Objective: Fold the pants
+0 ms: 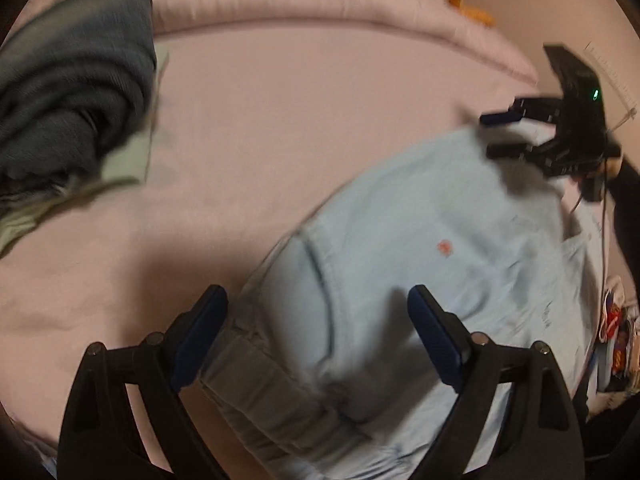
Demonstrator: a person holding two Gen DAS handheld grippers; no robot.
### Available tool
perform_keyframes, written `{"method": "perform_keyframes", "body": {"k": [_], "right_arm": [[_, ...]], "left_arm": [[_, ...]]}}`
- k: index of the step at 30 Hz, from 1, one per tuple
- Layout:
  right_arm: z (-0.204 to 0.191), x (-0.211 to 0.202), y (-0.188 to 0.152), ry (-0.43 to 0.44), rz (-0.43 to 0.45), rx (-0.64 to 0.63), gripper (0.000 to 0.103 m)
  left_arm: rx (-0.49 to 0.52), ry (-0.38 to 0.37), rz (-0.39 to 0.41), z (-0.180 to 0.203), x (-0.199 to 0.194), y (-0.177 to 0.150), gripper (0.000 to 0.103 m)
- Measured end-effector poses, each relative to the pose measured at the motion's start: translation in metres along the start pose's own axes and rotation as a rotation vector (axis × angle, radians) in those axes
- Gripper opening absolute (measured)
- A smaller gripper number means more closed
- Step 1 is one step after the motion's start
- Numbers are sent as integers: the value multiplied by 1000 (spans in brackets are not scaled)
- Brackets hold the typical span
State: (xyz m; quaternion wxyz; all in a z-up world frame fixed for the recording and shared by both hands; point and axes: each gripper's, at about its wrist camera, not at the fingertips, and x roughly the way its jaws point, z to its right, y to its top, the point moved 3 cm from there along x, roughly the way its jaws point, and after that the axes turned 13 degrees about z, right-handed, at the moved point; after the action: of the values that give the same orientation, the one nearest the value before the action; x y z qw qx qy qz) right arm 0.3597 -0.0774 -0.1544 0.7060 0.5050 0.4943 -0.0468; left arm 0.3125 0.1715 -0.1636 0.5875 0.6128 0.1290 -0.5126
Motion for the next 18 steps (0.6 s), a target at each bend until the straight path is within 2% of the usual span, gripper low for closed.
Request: {"method": "perform_keyframes", "body": {"k": [2, 3, 4, 5, 6, 9, 12, 14, 16, 18], "right_arm": [[2, 15, -4, 17, -66, -19, 55], [2, 19, -6, 15, -84, -26, 48], [-1, 20, -8, 15, -87, -34, 40], [-3, 19, -6, 22, -72, -33, 12], [-6, 17, -5, 29, -63, -35, 2], [-21, 16, -8, -12, -65, -112, 2], [-21, 19, -2, -51, -72, -142, 2], [-21, 19, 6, -94, -39, -138, 1], [-15, 21, 17, -106, -10, -100, 1], [-10, 27, 20, -128, -20, -89, 1]], "left_arm": [[6, 5, -8, -2, 1, -1, 77], [-3, -11, 3, -2, -4, 0, 59], [-10, -20, 7, -2, -7, 1, 47], [-18, -24, 7, -2, -11, 2, 32], [-34, -44, 14, -3, -15, 0, 28], [-10, -24, 32, 2, -21, -3, 24], [23, 46, 68, 3, -25, 3, 23], [2, 100, 103, -8, -24, 10, 23], [-31, 105, 79, -14, -17, 9, 27], [1, 135, 68, -12, -14, 4, 32]]}}
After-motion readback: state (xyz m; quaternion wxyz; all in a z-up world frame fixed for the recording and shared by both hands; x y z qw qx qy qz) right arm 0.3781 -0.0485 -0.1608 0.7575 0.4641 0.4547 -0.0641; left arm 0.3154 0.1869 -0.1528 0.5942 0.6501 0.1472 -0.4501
